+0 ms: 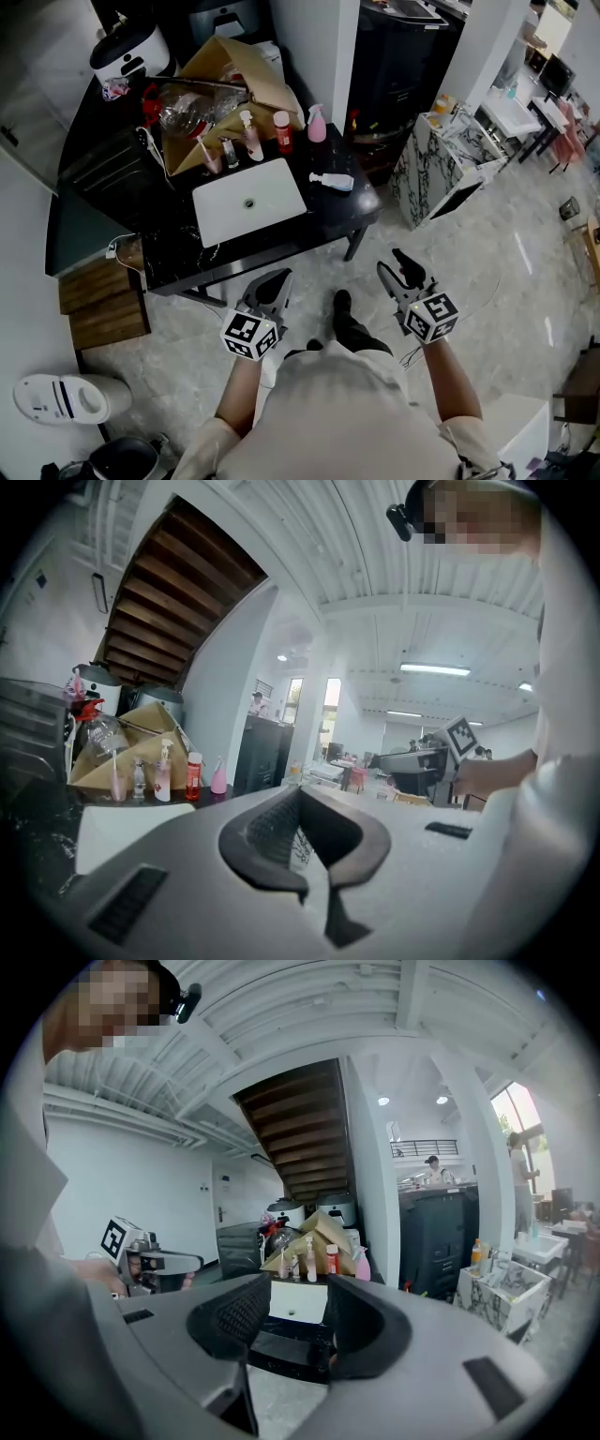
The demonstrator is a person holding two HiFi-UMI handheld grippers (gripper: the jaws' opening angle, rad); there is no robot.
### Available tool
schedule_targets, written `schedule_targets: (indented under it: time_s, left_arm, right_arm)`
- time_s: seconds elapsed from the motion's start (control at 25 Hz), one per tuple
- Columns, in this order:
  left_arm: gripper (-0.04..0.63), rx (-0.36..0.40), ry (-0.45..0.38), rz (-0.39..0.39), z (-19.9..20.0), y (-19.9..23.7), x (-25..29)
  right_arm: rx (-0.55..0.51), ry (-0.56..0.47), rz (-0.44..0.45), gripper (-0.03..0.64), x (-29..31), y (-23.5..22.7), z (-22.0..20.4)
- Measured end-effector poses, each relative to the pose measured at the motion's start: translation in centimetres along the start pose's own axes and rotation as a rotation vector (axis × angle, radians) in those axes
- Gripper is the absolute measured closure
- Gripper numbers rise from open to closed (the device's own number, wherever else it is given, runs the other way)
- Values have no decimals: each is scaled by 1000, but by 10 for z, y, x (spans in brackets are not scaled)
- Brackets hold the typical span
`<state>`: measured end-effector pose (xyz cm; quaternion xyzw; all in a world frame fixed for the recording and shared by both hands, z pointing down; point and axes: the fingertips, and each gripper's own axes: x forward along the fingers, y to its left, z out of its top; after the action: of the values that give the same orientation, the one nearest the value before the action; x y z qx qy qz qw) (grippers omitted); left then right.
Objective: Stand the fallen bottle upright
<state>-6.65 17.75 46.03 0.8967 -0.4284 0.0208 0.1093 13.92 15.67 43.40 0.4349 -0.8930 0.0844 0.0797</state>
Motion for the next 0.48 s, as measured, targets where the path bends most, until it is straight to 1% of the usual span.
schedule_targets:
  time_s: [0.28,0.48]
  left_arm:
    - [588,-9,13,26,2,20,25]
    - [588,-7,26,44,6,39,53]
  right_arm:
    - [14,5,9,411,28,-26,1]
    - [27,13,20,411,57,-53,1]
